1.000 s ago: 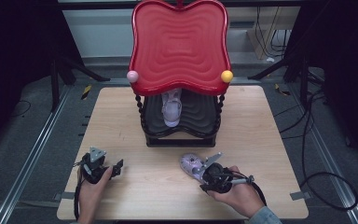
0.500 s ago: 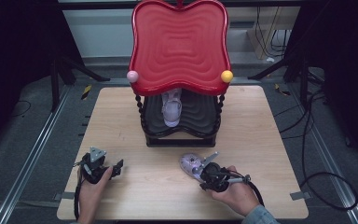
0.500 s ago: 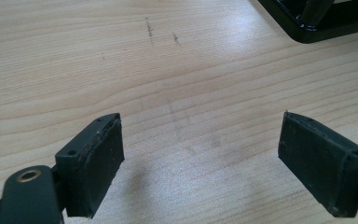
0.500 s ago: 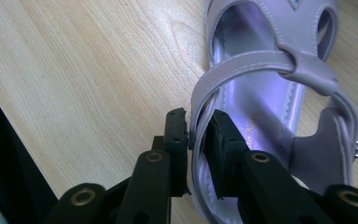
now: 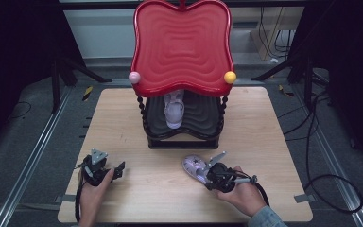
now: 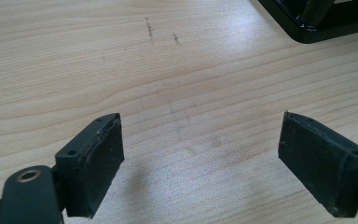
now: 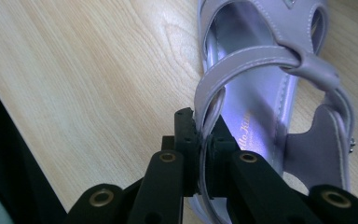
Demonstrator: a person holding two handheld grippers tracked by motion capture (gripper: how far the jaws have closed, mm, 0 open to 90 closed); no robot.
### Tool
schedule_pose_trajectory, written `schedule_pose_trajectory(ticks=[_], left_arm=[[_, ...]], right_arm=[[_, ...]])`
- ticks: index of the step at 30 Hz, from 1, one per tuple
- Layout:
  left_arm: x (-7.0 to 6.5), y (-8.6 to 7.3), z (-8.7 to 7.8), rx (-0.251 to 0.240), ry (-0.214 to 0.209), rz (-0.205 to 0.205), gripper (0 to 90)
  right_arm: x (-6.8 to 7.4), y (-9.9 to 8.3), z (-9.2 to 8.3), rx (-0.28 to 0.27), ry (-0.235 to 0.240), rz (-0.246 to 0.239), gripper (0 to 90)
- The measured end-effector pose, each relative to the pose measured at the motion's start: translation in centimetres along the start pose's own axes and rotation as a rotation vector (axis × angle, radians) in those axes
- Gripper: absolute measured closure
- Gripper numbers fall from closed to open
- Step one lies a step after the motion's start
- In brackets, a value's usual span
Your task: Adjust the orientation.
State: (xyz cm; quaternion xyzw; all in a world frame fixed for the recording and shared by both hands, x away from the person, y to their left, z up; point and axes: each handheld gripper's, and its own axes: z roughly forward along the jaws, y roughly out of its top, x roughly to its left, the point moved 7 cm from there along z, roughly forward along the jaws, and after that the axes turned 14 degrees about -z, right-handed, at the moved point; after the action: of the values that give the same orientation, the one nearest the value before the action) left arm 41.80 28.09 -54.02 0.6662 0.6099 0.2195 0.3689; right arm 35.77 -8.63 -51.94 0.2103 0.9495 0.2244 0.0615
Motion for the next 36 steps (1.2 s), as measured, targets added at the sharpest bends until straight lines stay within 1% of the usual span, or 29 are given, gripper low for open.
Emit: schedule_pose_trajectory(ticks=[1,2,3,5,6,7,9,11,12,13,14,16,19,21,27,31,33,36], left_arm=[[0.0,0.0,0.0,0.0,0.0,0.0,13.3],[0.0,0.0,0.0,0.0,0.001,0.001,13.3],[0.0,0.0,0.0,-0.001,0.0,0.001,13.3],[0.0,0.0,0.0,0.0,0.0,0.001,13.3],[0.0,0.0,0.0,-0.001,0.0,0.001,13.2],[0.0,0.0,0.0,-0.001,0.0,0.001,13.2],[0.0,0.0,0.0,0.0,0.0,0.002,13.1],[0.0,0.0,0.1,0.0,0.0,0.002,12.9],[0.0,0.0,0.1,0.0,-0.001,0.0,12.5],[0.0,0.0,0.1,0.0,-0.001,0.0,12.3],[0.0,0.0,0.1,-0.001,-0.001,-0.001,11.8],[0.0,0.0,0.1,-0.002,0.001,-0.005,11.4],[0.1,0.0,0.1,0.001,0.003,-0.006,9.9],[0.1,-0.1,0.2,0.004,0.004,-0.005,9.2],[0.1,-0.1,0.2,0.006,0.003,-0.007,9.1],[0.1,-0.2,0.3,0.009,0.003,-0.005,8.8],[0.1,-0.2,0.3,0.008,0.003,-0.005,8.8],[0.1,-0.2,0.3,0.009,0.003,-0.005,8.8]], right_arm=[[-0.3,0.0,-0.3,-0.035,0.015,0.009,86.4],[-0.4,-0.1,-0.4,-0.049,0.02,0.015,86.4],[-0.4,-0.1,-0.4,-0.049,0.02,0.015,86.4],[-0.8,0.0,-0.9,-0.096,0.039,0.04,86.5],[-1.2,0.0,-1.2,-0.134,0.057,0.064,86.4],[-1.2,0.0,-1.2,-0.134,0.057,0.064,86.4],[-1.5,0.0,-1.5,-0.172,0.08,0.09,86.4],[-1.7,0.0,-1.6,-0.196,0.089,0.105,86.4],[-1.8,0.0,-1.7,-0.227,0.104,0.125,86.4],[-1.8,0.0,-1.7,-0.227,0.104,0.125,86.4],[-1.9,0.0,-1.9,-0.25,0.11,0.137,86.4],[-2.0,0.0,-1.9,-0.257,0.109,0.138,86.4],[-2.0,0.1,-2.3,-0.288,0.115,0.149,86.4],[-2.0,0.1,-2.5,-0.297,0.116,0.156,86.4],[-2.2,0.3,-3.3,-0.322,0.103,0.158,86.4],[-2.3,0.6,-4.1,-0.352,0.098,0.163,86.4],[-2.3,0.6,-4.3,-0.355,0.096,0.159,86.4],[-2.3,1.0,-4.9,-0.377,0.087,0.158,86.4]])
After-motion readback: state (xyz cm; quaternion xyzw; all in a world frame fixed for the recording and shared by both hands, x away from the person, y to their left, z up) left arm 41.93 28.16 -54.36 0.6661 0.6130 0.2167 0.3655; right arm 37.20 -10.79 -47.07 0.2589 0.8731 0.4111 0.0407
